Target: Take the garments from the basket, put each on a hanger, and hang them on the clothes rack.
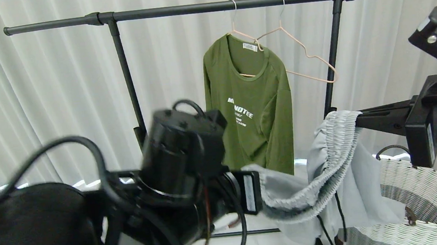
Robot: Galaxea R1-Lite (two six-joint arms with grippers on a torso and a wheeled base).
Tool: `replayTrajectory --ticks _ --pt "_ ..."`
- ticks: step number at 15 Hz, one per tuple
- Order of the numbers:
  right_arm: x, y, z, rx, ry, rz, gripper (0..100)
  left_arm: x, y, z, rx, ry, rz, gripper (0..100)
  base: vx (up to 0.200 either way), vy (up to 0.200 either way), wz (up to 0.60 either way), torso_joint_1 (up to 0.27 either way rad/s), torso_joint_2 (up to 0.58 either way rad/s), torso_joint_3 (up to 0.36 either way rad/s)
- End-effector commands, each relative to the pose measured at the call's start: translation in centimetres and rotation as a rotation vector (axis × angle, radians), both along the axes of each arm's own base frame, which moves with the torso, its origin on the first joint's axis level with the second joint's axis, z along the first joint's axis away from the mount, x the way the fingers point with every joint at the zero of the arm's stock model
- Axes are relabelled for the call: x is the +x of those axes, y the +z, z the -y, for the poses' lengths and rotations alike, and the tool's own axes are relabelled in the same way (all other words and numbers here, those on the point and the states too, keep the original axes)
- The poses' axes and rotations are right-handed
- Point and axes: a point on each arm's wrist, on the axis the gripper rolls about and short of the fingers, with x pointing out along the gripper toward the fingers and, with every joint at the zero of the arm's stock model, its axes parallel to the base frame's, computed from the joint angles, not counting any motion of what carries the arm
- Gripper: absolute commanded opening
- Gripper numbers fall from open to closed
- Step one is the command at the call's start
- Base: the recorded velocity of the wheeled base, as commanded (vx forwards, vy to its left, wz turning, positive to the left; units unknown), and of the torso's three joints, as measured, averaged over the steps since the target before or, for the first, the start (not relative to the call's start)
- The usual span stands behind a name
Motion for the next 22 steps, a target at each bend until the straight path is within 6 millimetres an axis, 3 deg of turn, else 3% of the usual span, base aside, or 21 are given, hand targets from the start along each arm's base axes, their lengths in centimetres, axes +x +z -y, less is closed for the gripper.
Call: replayTrajectory --ticks 1,5,10,17,22 --pt "-0.1 0.4 -0.3 0.004 0.013 0.014 0 -0.7 8.5 -4.2 -0.086 0.121 0.175 0 0.0 0.0 0.0 0.0 0.0 0.0" --pt "0.0 3.4 -0.3 0.047 0.02 0.099 0 -1.7 13.0 -5.9 0.004 0.143 0.324 0 0.0 0.0 0.0 0.0 0.0 0.0" --pt "-0.1 7.4 0.0 0.078 -0.033 0.192 0 -5.3 13.7 -9.7 0.248 0.044 0.36 0 0.0 0.0 0.0 0.0 0.0 0.0" --pt "-2.6 9.6 2.5 0.004 -0.014 0.213 0 -7.5 16.5 -8.9 0.142 -0.044 0.438 0 0.0 0.0 0.0 0.0 0.0 0.0" --pt "-4.8 11.6 4.7 -0.053 0.003 0.188 0 -8.8 16.2 -7.6 0.122 -0.135 0.44 0 0.0 0.0 0.0 0.0 0.0 0.0"
